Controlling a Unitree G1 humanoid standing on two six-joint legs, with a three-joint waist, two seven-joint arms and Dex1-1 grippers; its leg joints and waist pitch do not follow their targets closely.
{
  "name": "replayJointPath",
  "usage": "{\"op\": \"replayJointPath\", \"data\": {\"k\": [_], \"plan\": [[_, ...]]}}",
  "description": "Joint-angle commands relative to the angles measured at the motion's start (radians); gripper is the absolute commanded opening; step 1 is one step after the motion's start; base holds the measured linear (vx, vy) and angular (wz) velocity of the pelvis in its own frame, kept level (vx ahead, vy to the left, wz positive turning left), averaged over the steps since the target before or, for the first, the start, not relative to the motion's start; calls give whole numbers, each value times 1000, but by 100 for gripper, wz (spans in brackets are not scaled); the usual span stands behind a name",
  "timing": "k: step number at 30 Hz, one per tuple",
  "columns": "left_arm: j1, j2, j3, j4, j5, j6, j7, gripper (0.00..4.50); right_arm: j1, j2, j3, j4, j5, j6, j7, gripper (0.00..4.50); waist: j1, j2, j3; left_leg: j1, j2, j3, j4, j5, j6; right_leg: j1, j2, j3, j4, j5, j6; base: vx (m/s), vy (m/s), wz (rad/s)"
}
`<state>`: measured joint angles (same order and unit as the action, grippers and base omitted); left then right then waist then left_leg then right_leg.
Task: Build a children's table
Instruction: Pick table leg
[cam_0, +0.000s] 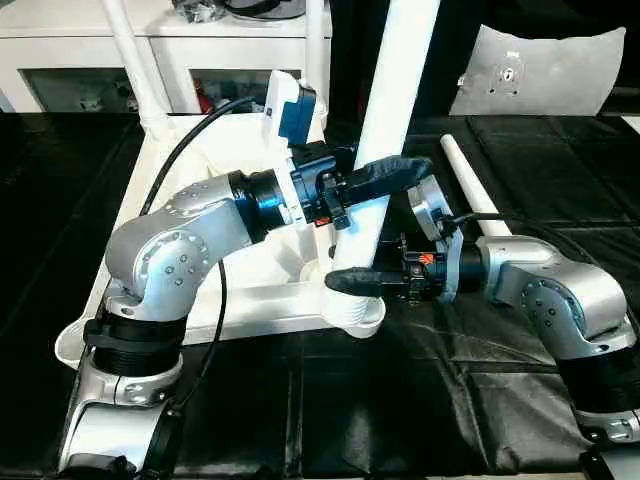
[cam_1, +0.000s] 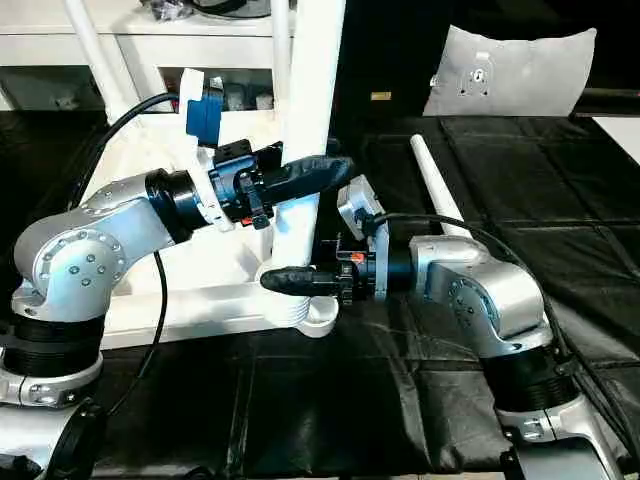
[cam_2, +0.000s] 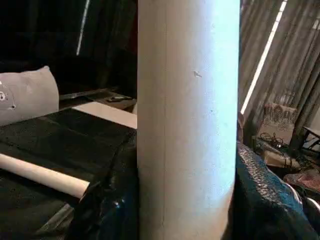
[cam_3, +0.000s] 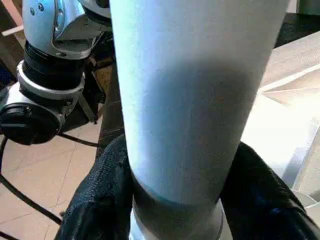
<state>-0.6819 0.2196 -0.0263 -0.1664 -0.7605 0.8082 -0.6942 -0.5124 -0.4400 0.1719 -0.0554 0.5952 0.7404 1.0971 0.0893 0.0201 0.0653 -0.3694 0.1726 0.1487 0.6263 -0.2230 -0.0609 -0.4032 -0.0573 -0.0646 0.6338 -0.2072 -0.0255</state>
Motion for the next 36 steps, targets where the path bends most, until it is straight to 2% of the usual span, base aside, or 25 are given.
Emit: {"op": "replayJointPath", "data": {"k": [1,4,8,11,13,16,18,21,28,31,32,34,36], "plan": [[-7,-2,-17,-19,-6,-4,-14,182,-24,10,-8,3,19,20,-9,270,2,-19,-82,-4,41,-3,-57,81,79,73,-75,53,-58,-18,-220,0,0,0],[-6,3,-20,-19,-6,-4,-22,182,-29,13,-13,7,20,27,-19,296,3,-19,-82,-3,41,-3,-57,78,75,73,-76,53,-59,-31,-216,0,0,0],[-7,5,-18,-17,-7,-4,-28,182,-32,11,-11,14,17,26,-14,296,3,-19,-81,-4,40,-2,-58,68,67,74,-76,53,-61,-44,-210,0,0,0],[-7,7,-18,-17,-6,-4,-30,182,-30,7,-6,13,15,27,-5,264,3,-21,-81,-5,39,-2,-58,65,64,75,-75,53,-61,-49,-207,0,0,0],[-8,10,-18,-14,-5,-7,-34,182,-27,1,2,11,6,21,5,261,2,-21,-79,-4,39,-1,-58,54,62,74,-74,54,-63,-65,-203,0,0,0],[-10,13,-20,-9,-1,-12,-38,182,-26,-4,10,10,1,19,11,225,3,-21,-79,-4,38,-1,-58,48,55,74,-74,54,-65,-87,-193,0,0,0],[-12,13,-19,-7,0,-13,-39,182,-23,-10,16,6,-2,17,17,218,3,-19,-79,-4,38,-1,-58,46,53,73,-73,53,-66,-94,-190,0,0,0],[-14,11,-18,-8,-1,-13,-39,182,-21,-14,22,7,-7,16,21,196,3,-21,-80,-5,38,-2,-58,51,53,74,-73,53,-65,-88,-188,0,0,0],[-16,4,-19,-16,-10,-4,-28,182,-19,-13,27,12,-12,13,24,191,3,-19,-80,-6,38,-2,-58,45,52,74,-73,53,-65,-90,-190,0,0,0],[-25,-31,7,-17,-47,24,20,182,-16,-10,29,15,-15,10,17,191,4,-19,-80,-6,37,-2,-56,46,51,75,-73,53,-65,-85,-194,0,0,0],[-26,-40,14,-21,-65,32,21,252,-16,-8,30,17,-17,7,14,191,4,-20,-80,-7,36,-1,-56,45,51,75,-72,53,-66,-84,-196,0,0,0],[-19,-61,6,-60,-103,42,17,252,-15,1,30,29,-35,-5,-7,191,4,-19,-81,-7,38,-2,-56,47,50,74,-73,52,-66,-86,-200,0,0,0],[-16,-73,0,-71,-116,52,22,278,-15,4,30,35,-41,-6,-14,191,4,-20,-80,-8,37,-2,-56,46,52,75,-72,52,-64,-80,-203,0,0,0]]}}
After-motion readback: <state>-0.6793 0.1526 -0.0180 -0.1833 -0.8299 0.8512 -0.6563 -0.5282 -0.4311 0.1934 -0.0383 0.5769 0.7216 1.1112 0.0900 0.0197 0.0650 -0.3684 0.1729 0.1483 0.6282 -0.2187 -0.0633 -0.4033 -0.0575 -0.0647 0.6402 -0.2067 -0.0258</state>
